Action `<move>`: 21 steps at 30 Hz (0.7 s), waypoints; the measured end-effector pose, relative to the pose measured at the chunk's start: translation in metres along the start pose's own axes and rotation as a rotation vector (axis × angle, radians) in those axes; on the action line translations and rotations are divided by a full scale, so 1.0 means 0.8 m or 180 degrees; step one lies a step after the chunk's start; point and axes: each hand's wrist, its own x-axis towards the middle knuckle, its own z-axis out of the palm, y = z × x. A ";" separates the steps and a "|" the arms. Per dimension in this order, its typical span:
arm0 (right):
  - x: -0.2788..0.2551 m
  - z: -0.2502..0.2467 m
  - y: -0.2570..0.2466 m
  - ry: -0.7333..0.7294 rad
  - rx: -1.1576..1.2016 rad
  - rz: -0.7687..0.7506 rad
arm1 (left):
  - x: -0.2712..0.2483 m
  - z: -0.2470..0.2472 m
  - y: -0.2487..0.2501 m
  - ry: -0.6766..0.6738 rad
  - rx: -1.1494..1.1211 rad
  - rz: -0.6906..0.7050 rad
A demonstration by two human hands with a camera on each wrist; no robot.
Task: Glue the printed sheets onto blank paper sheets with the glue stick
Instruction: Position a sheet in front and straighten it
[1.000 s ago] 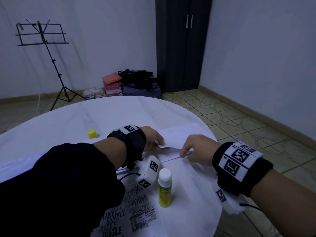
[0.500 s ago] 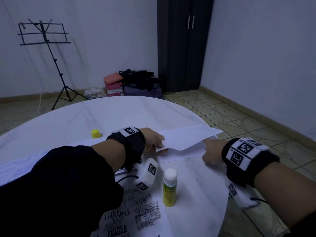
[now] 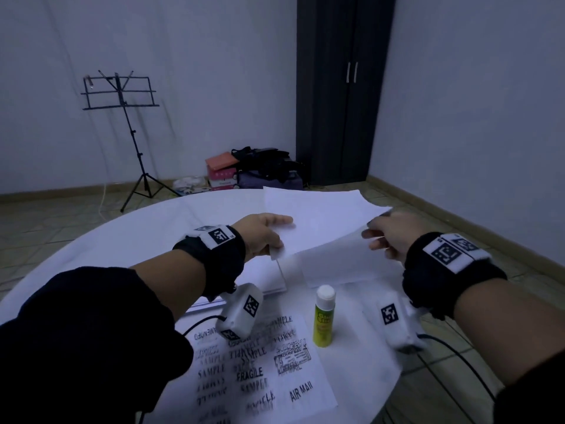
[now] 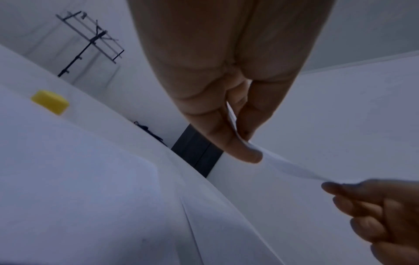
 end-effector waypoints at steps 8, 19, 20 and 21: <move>-0.084 0.007 -0.040 -0.0130 0.0221 -0.0386 | -0.105 -0.049 0.026 0.0236 0.0278 0.0497; -0.189 0.045 0.002 -0.0833 -0.0787 -0.0642 | -0.242 -0.101 -0.046 0.0395 0.1059 -0.0033; -0.193 0.049 0.011 -0.0886 -0.0958 -0.0592 | -0.246 -0.102 -0.056 0.0386 0.1115 -0.0119; -0.198 0.053 0.020 -0.0920 -0.1170 -0.0542 | -0.250 -0.101 -0.065 0.0350 0.1184 -0.0210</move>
